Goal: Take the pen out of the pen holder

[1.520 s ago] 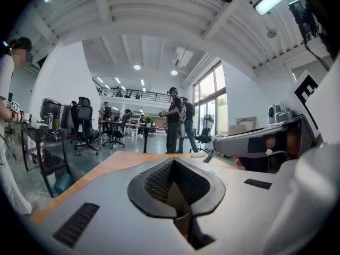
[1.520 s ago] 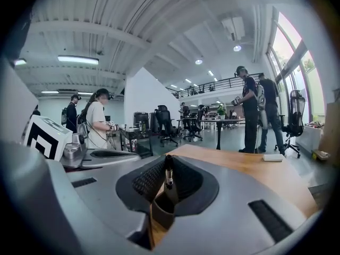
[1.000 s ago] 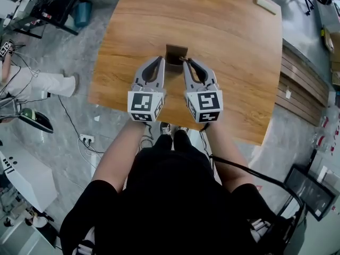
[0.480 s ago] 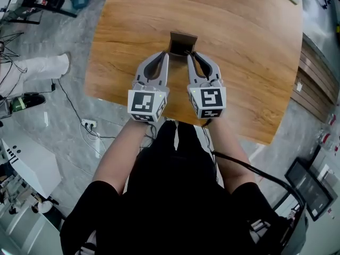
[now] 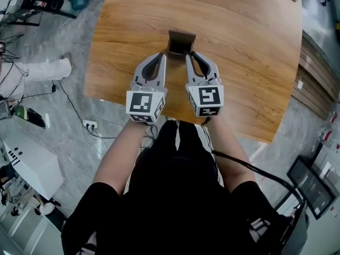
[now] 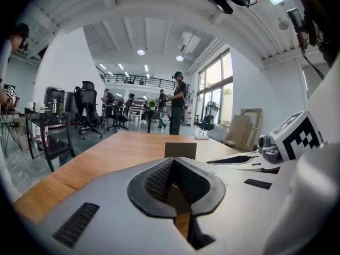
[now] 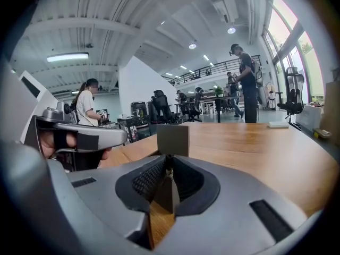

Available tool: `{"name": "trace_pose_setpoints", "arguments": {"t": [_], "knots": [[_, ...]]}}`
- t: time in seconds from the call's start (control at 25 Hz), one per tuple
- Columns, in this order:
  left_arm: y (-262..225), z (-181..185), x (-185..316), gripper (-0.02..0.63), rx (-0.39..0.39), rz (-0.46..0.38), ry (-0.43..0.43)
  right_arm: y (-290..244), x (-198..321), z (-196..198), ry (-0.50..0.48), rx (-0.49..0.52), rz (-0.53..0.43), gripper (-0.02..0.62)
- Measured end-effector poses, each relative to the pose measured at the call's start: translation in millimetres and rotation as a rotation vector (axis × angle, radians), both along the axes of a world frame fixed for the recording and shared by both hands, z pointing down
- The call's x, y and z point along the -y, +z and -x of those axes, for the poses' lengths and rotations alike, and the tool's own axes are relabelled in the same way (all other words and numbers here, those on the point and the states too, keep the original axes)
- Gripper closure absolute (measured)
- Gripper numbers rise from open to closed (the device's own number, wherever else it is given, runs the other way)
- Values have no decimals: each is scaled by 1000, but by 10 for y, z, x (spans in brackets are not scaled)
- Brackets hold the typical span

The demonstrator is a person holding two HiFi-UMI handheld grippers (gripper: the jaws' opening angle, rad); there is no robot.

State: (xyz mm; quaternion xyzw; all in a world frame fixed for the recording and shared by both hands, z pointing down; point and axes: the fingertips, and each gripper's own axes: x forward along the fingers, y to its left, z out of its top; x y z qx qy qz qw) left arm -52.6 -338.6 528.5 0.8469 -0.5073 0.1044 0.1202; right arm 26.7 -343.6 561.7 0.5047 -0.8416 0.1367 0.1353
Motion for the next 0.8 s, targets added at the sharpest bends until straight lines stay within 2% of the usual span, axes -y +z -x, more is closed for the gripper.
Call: {"name": "trace_pose_setpoints", "arguments": {"t": [0.2,0.36,0.8], "knots": [[-46,7,-44,606,0,-9,0,-86,-37,-50,8,7,-15,552],[-230,-3,-100,606,-9,-38,6,-344,-117,-73,14,8,-64,554],[-1238,-168,-320,606,-41,-214,20,-1677,-481,-77,-78,34,-357,580]]}}
